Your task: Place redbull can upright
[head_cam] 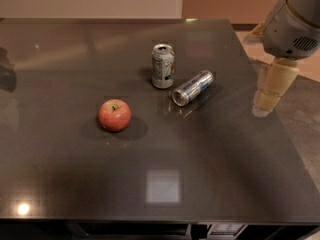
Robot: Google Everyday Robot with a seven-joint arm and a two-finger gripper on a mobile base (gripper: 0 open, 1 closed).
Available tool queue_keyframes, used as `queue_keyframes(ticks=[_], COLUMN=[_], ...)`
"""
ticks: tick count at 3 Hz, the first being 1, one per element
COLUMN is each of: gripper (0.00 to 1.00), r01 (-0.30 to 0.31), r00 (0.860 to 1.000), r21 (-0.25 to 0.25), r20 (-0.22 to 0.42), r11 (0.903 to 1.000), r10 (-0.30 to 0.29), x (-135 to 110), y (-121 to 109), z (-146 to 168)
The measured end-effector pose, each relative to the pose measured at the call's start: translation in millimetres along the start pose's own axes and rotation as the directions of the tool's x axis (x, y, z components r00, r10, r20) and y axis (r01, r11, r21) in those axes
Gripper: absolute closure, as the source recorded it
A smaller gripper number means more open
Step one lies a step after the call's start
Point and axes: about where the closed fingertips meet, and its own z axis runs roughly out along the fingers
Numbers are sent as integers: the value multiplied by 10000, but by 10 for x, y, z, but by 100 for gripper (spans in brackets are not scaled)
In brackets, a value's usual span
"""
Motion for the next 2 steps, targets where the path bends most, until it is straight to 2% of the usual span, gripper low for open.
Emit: queue_keyframes(ticks=[1,2], gripper=[0,0], r01=[1049,1931], r00=[9938,9793], r21=[-552,-994], r20=[433,818], r11=[9929,9761], r10=[-1026,-1854], x=[-155,-330], y=[-343,-631], z=[352,702])
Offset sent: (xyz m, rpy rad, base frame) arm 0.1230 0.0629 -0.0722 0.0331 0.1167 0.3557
